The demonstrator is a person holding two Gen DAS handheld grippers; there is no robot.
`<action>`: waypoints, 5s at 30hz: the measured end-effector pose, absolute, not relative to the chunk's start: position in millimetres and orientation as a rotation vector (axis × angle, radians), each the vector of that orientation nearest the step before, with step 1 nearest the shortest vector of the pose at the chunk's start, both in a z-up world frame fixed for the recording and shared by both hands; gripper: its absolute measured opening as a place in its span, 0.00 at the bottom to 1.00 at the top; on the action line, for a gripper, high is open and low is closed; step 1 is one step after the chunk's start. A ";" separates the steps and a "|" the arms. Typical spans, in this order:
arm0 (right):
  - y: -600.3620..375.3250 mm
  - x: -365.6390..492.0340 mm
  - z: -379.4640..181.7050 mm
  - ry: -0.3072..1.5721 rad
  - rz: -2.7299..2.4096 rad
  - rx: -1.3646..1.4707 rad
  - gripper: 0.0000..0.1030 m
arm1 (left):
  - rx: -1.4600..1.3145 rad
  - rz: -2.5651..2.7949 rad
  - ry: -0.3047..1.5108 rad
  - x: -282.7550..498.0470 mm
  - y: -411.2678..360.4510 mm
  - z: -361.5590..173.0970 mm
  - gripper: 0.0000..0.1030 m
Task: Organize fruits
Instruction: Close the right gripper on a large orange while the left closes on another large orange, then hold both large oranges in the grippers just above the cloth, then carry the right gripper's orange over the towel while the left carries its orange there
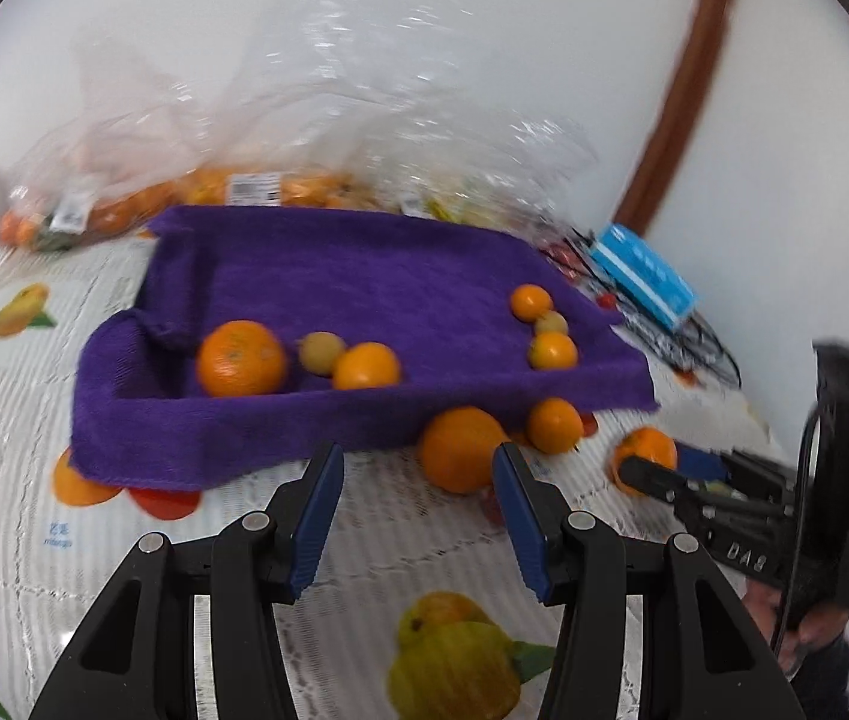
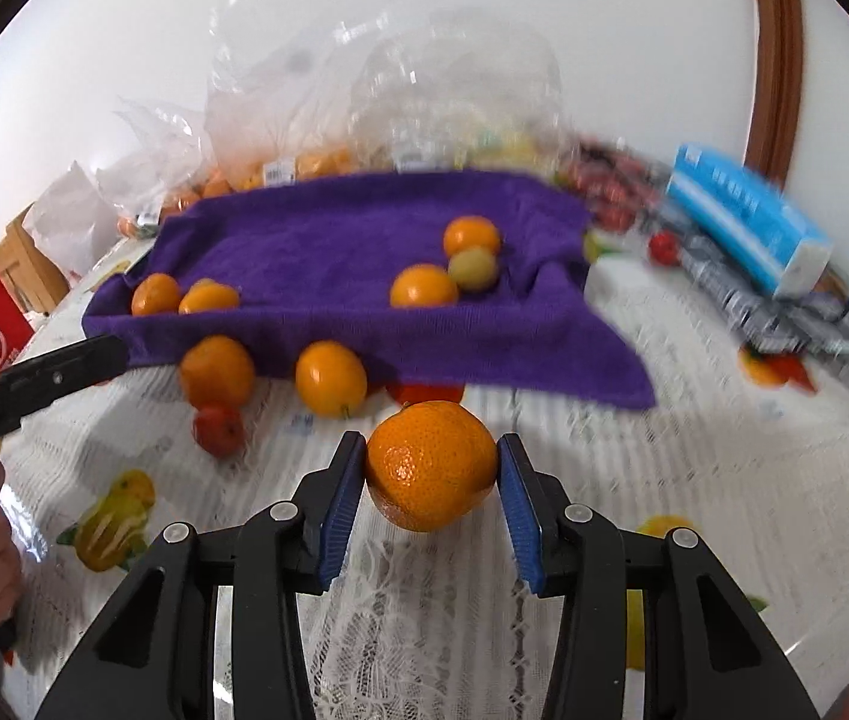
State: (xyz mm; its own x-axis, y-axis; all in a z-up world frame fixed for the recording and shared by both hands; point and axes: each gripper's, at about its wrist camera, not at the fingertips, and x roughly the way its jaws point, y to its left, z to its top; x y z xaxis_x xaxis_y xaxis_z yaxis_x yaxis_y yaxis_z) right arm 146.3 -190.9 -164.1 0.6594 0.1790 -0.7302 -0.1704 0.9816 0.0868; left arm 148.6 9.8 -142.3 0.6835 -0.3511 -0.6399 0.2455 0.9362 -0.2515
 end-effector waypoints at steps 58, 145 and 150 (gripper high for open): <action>-196.2 152.9 -171.7 0.896 0.156 0.048 0.44 | -0.112 -0.016 0.888 158.6 25.2 -171.9 0.40; -195.1 135.8 -156.9 0.778 0.302 0.103 0.42 | -0.300 -0.187 0.690 132.6 32.5 -131.0 0.39; -192.3 133.7 -153.1 0.751 0.290 0.093 0.42 | -0.305 -0.188 0.684 132.9 34.3 -127.8 0.39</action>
